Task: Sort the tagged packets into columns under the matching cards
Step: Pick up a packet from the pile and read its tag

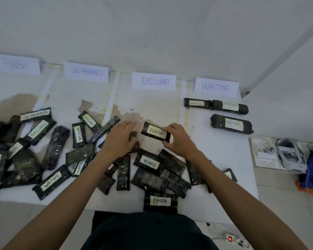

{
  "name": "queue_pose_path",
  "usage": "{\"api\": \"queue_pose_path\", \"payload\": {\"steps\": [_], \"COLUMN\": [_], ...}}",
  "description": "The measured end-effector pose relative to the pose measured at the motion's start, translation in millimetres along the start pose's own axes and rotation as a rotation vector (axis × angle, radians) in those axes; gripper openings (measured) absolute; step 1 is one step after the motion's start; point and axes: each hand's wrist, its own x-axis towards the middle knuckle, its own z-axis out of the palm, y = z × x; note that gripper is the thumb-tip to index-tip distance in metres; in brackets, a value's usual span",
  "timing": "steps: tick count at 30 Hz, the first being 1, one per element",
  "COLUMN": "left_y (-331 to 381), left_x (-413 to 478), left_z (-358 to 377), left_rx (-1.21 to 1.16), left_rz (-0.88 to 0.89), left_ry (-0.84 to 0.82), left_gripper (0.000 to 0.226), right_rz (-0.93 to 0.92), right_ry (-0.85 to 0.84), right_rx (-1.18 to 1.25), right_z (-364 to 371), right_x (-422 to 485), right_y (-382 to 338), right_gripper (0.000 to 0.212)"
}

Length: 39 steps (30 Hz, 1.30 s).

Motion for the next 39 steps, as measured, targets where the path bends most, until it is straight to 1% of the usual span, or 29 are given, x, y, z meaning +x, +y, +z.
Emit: {"api": "queue_pose_path", "payload": {"steps": [4, 8, 10, 16, 20, 24, 29, 34, 39], "left_y": [-37.4, -83.2, -108.3, -187.5, -247.9, -315.4, -392.2, -452.3, -495.6], "left_x": [-23.5, -45.7, -55.3, -71.5, -67.0, -54.2, -32.9, -1.5, 25.9], "left_z": [-33.8, -62.6, -76.8, -111.3, -133.4, -155.3, -172.1, -168.0, -148.2], "left_rx": [0.005, -0.006, 0.001, -0.020, -0.036, -0.067, -0.081, -0.080, -0.152], "left_rz": [-0.084, -0.143, -0.183, -0.224, -0.244, -0.316, -0.369, -0.396, -0.401], "left_ry": [0.062, 0.112, 0.110, 0.121, 0.127, 0.124, 0.058, -0.014, 0.028], "left_gripper": [0.057, 0.051, 0.050, 0.047, 0.046, 0.048, 0.053, 0.053, 0.050], "right_rz": [-0.062, -0.110, -0.128, -0.178, -0.182, -0.161, -0.122, -0.099, -0.096], "right_ry": [-0.033, -0.051, -0.058, -0.082, -0.074, -0.088, -0.120, -0.155, -0.152], "right_rx": [-0.009, -0.005, -0.004, -0.002, -0.003, -0.031, -0.054, -0.070, -0.089], "right_z": [2.1, 16.4, 27.8, 62.9, 90.1, 123.0, 165.5, 212.5, 257.6], "right_x": [25.9, 53.8, 70.1, 126.7, 171.5, 224.4, 298.7, 371.3, 427.8], "right_y": [-42.5, -90.9, -116.5, -193.9, -240.4, -279.7, -313.7, -335.8, -342.7], "right_gripper": [0.049, 0.048, 0.047, 0.045, 0.046, 0.045, 0.044, 0.043, 0.042]}}
